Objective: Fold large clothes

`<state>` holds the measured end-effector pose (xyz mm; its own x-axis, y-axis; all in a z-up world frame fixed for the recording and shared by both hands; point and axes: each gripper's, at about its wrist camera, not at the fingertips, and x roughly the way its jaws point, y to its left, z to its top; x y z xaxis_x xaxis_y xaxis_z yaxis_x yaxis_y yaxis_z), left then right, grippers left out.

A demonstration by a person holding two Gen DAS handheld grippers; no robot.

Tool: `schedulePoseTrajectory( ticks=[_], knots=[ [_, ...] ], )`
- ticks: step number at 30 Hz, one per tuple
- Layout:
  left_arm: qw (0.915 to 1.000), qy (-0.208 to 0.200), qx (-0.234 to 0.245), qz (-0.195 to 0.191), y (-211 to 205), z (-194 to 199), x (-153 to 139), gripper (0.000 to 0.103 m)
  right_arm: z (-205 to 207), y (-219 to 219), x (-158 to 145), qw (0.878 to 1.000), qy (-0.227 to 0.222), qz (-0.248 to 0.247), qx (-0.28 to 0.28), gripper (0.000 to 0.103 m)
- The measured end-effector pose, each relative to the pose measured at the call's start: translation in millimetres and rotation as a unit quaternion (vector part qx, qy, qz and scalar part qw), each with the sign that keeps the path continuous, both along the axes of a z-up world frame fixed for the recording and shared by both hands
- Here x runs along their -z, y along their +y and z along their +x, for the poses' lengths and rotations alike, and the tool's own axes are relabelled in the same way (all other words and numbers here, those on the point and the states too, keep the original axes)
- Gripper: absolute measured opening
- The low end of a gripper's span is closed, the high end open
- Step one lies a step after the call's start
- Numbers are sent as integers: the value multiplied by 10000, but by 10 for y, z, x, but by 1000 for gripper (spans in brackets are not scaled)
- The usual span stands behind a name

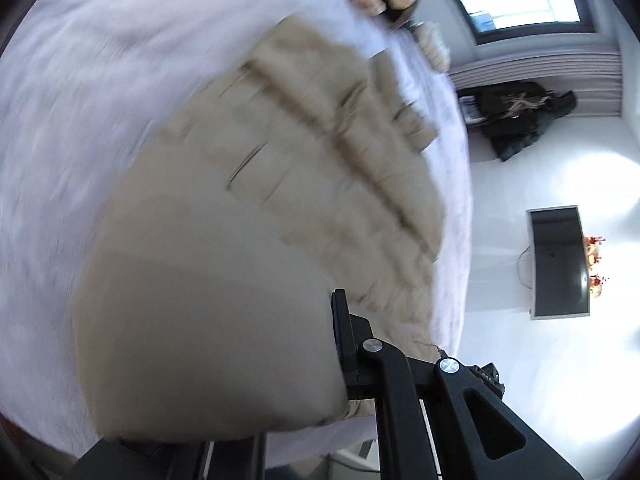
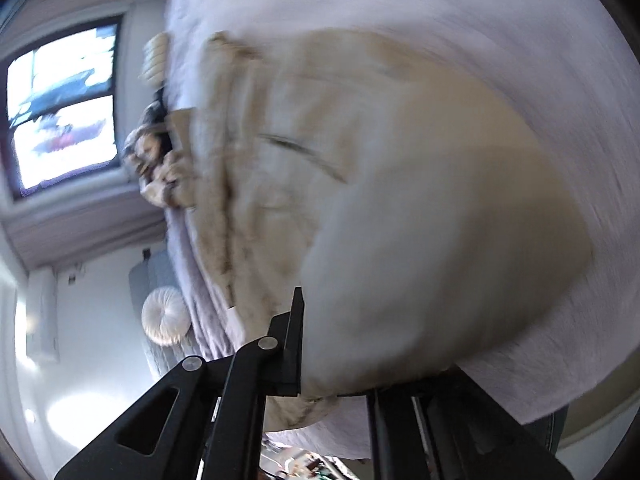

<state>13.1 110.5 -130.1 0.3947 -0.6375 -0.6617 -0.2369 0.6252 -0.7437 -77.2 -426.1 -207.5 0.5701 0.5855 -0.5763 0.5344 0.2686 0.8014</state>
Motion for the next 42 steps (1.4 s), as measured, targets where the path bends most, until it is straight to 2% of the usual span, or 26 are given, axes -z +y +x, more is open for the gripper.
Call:
schedulePoseTrajectory(
  ticks=[5,9,11,14,17,20,25,26,27,28,30,31,33,34,35,37,38,39,40,42],
  knots=[
    [9983,-540,-61,217,-30,664,-445,11,750,-97,-586,9953,-626,-517,-526,9],
    [9961,-713,-365,379,-20,1188,-652,11,1422,-96,-898,9862,-996,-864,-997,9],
    [9951,-704,-469,505,-29,1480,-696,11,1824,-100,-1015,9812,-1109,-1001,-1222,9],
    [9940,-616,-512,739,-93,1916,-611,11,2354,-98,-1093,9743,-1200,-1167,-1507,9],
    [9922,-354,-429,1116,-106,2294,-399,12,2834,-91,-1018,9718,-1019,-1337,-1652,9],
    [9918,-137,-290,1235,-147,2534,-92,14,3201,-54,-810,9723,-746,-1375,-1737,9],
    [9896,133,104,1430,-149,2783,174,16,3485,-8,-490,9765,-421,-1380,-1601,9],
    [9889,155,223,1459,-159,2809,171,20,3504,-13,-423,9795,-350,-1290,-1508,11],
    [9885,128,315,1472,-161,2815,144,33,3527,-33,-386,9814,-301,-1223,-1448,12],
    [9879,70,391,1498,-164,2810,96,55,3534,-42,-352,9833,-236,-1173,-1374,13],
    [9825,-133,431,1808,-148,2759,-83,87,3533,-44,-353,9837,-175,-1187,-1336,14],
    [9803,-271,427,1911,-132,2727,-173,88,3528,-33,-373,9830,-171,-1224,-1359,15],
    [9782,-415,537,1961,-96,2686,-319,88,3532,-29,-417,9808,-175,-1324,-1421,24],
    [9760,-447,537,2061,-88,2665,-367,88,3537,-30,-438,9804,-180,-1335,-1437,35],
    [9714,-503,554,2251,-96,2645,-413,88,3540,-31,-473,9804,-208,-1332,-1440,50],
    [9638,-620,586,2528,-129,2619,-451,88,3561,-4,-587,9788,-311,-1392,-1470,61],
    [9600,-668,592,2656,-162,2614,-435,88,3573,35,-677,9762,-406,-1488,-1524,61],
    [9580,-680,609,2719,-189,2619,-408,82,3563,60,-751,9735,-493,-1576,-1584,61],
    [9569,-661,633,2755,-223,2627,-365,68,3536,87,-844,9691,-603,-1725,-1660,61],
    [9571,-533,721,2757,-310,2686,-210,55,3448,140,-973,9579,-708,-2147,-1769,56]
  ],
)
